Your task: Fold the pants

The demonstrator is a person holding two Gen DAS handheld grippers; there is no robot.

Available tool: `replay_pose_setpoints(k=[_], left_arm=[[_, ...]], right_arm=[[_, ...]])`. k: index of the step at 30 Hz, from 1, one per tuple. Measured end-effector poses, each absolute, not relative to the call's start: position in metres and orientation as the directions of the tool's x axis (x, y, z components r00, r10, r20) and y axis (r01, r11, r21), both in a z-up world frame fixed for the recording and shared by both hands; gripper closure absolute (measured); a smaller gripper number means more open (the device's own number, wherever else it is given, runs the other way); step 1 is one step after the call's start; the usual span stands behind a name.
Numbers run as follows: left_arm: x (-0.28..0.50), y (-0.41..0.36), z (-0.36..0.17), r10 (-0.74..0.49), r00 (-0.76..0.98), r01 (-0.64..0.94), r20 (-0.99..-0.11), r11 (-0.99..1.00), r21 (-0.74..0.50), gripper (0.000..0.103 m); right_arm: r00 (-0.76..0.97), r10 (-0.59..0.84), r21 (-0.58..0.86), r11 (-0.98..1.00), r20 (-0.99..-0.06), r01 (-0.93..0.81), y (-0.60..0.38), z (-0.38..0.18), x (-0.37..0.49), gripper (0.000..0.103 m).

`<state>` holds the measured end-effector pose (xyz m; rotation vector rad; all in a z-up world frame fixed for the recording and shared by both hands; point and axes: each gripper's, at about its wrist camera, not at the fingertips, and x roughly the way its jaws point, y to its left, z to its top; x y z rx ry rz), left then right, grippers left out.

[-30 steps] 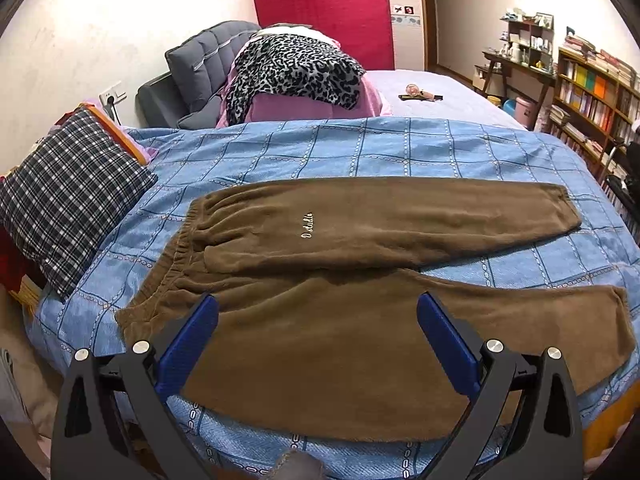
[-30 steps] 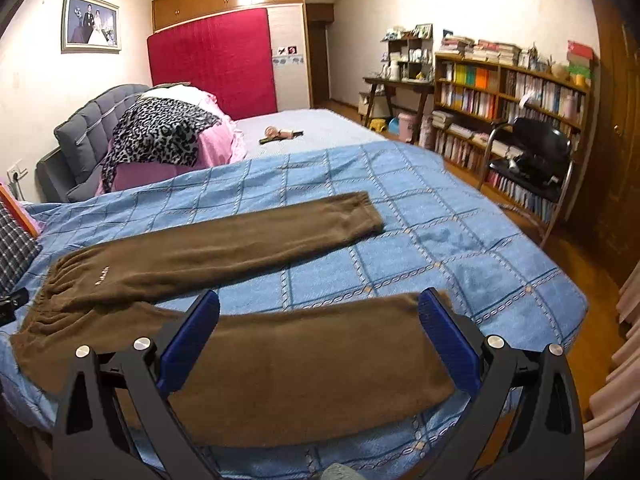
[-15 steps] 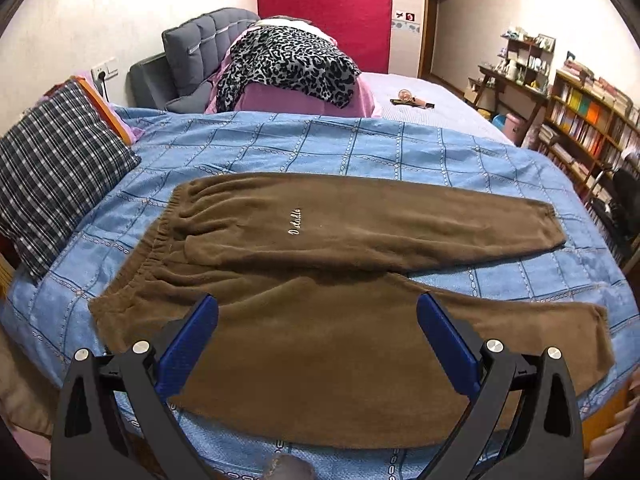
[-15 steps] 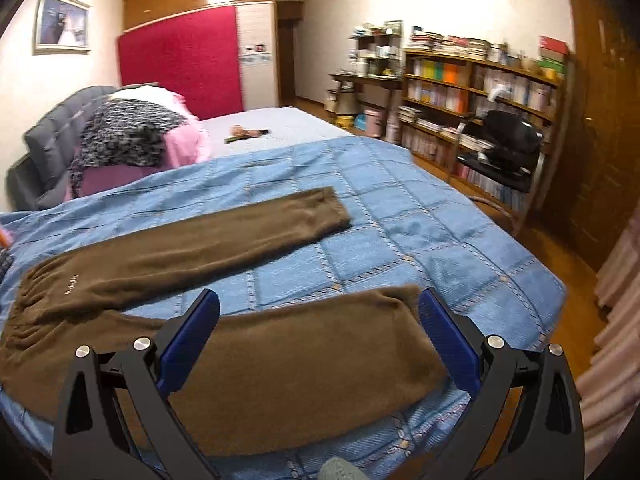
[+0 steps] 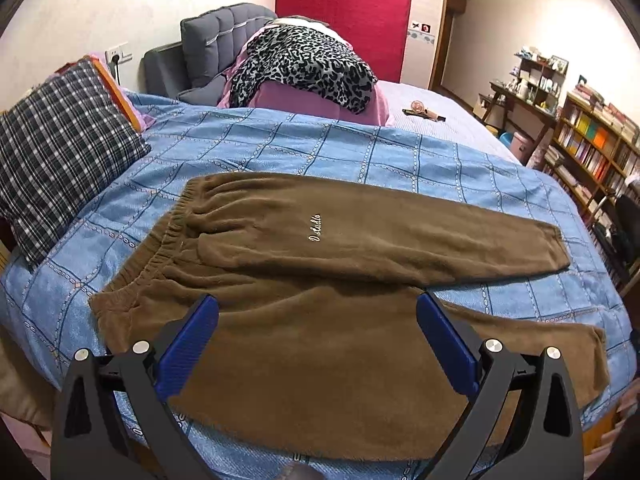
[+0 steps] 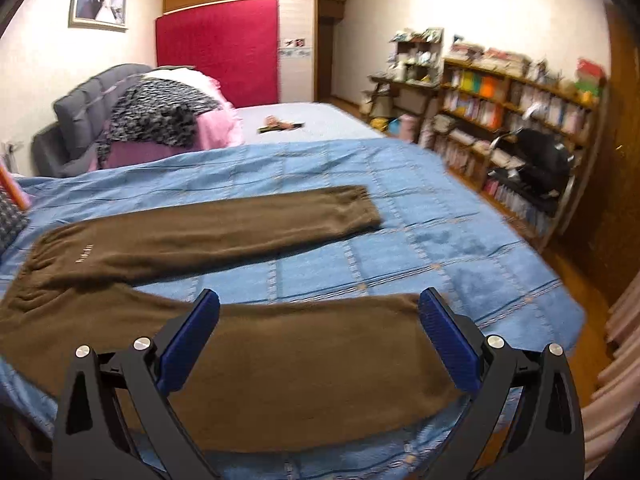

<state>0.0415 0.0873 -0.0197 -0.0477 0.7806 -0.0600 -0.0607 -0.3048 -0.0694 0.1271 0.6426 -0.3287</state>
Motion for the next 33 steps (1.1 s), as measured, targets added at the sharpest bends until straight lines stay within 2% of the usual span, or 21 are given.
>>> replay_pose_setpoints(k=[9, 16, 20, 24, 33], left_arm=[[0.061, 0.123, -0.027, -0.035, 0.706, -0.025, -0.707, 0.997, -0.074, 0.007], [0.092, 0.156, -0.032, 0.006, 0.692, -0.089, -0.722, 0.993, -0.076, 0.007], [0.118, 0.174, -0.038, 0.037, 0.676, -0.127, -0.736, 0.99, -0.066, 0.007], [0.154, 0.197, -0.047, 0.081, 0.656, -0.177, -0.751, 0.983, -0.049, 0.007], [0.235, 0.239, -0.079, 0.126, 0.603, -0.242, -0.788, 0.97, -0.03, 0.007]], right_arm=[[0.719, -0.184, 0.133, 0.924, -0.67, 0.36, -0.323, -0.081, -0.051, 0.003], [0.717, -0.164, 0.135, 0.931, -0.677, 0.34, -0.316, -0.087, -0.04, 0.003], [0.728, -0.087, 0.247, 0.908, -0.68, 0.339, -0.328, -0.092, -0.03, 0.003], [0.718, -0.128, 0.193, 0.918, -0.684, 0.347, -0.324, -0.09, -0.019, 0.003], [0.692, -0.074, 0.199, 0.931, -0.718, 0.305, -0.31, -0.105, 0.023, 0.003]])
